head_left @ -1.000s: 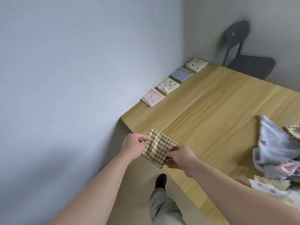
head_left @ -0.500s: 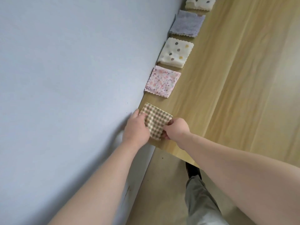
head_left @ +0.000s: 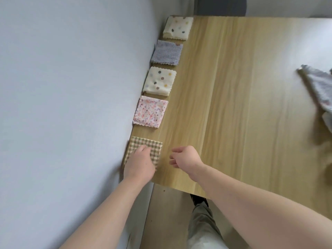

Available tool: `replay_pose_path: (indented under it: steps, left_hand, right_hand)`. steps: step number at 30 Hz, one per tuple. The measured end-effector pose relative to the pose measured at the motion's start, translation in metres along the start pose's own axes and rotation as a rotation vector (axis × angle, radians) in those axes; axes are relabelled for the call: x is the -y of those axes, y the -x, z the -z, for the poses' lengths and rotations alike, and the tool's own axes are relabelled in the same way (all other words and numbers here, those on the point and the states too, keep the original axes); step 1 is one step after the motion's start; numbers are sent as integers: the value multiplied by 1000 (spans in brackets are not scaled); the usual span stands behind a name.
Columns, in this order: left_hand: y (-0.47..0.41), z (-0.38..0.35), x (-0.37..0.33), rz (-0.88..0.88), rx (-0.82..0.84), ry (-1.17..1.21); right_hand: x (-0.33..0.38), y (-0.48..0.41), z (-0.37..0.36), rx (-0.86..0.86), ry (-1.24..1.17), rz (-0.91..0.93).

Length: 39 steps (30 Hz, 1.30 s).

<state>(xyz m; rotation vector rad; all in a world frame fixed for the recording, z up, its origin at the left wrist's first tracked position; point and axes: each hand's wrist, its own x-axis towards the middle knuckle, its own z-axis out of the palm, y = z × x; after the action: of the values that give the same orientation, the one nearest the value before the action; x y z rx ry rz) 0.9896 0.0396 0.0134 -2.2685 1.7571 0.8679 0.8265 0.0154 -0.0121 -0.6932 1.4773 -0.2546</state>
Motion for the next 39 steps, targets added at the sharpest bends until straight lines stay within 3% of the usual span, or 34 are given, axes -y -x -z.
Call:
replay_pose_path:
  steps: [7,13,21,25,30,39]
  left_hand:
    - [13,5,-139,-252,-22,279]
    - [56,-19,-272,-456,164,342]
    - [133,-78,-433,-637,224,324]
    - [169,-129,-515,-592,176,418]
    - [208,-184,-590,-376,44,604]
    - [238,-210,-675,-144,-40,674]
  right_hand:
    - [-15,74,138,-295,-273,105]
    - [-58,159,254,-561,-444,185]
    - [-139,227,396,-638,-565,290]
    - [-187,255,494,-590,-429,344]
    - [-233,277,602,-484,-254,351]
    - [-211,281,717,-320,-15,332]
